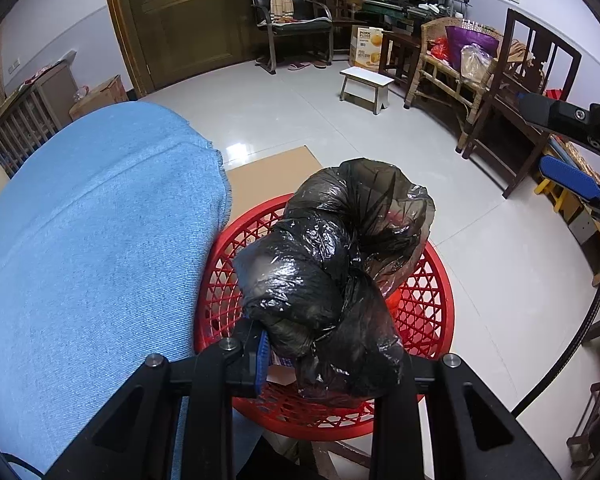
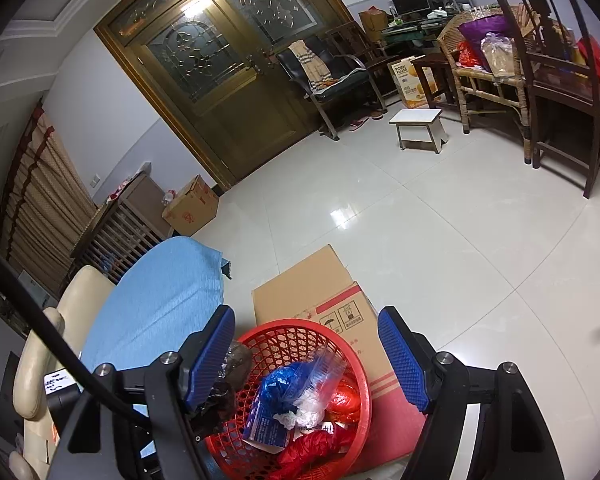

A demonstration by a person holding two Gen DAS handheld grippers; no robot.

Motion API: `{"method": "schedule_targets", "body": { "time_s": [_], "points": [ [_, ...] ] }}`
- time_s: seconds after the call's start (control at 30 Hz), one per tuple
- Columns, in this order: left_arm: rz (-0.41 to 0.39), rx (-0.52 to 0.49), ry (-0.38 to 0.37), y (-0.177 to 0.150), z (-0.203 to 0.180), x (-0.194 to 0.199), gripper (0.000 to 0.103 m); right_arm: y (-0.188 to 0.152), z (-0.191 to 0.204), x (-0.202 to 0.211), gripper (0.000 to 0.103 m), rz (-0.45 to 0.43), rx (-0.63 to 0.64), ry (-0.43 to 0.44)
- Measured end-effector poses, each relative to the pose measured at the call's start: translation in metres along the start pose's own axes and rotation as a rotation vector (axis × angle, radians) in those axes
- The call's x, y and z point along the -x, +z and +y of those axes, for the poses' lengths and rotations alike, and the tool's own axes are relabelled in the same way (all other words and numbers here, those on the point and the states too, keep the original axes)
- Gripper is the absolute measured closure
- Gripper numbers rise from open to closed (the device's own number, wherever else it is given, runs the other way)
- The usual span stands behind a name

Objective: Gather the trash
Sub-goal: 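Carry the black bag over the wastebasket and open the left gripper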

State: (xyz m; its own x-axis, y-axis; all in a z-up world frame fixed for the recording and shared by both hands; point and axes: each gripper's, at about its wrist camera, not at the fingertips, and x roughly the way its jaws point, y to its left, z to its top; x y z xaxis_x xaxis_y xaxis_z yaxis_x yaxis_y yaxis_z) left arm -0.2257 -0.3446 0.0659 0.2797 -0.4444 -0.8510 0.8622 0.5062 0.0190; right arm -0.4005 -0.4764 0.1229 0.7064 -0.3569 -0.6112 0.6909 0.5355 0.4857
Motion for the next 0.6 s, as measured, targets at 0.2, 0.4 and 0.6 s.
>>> {"method": "schedule_targets", "body": {
  "time_s": [0.2,0.4,0.6],
  "points": [
    [0.014,0.012,-0.02,0.001,0.005,-0.002,0.062,0.001,0.001,0.002,0.026,-0.005,-0.001,0.004],
    [-0.006,0.03,0.016,0.002,0.01,0.004,0.022,0.002,0.003,0.005,0.026,-0.014,0.003,0.001],
    [-0.045,0.056,0.054,-0.001,0.027,0.02,0.022,0.0,0.011,0.005,0.026,-0.007,0.016,-0.012]
  ]
}}
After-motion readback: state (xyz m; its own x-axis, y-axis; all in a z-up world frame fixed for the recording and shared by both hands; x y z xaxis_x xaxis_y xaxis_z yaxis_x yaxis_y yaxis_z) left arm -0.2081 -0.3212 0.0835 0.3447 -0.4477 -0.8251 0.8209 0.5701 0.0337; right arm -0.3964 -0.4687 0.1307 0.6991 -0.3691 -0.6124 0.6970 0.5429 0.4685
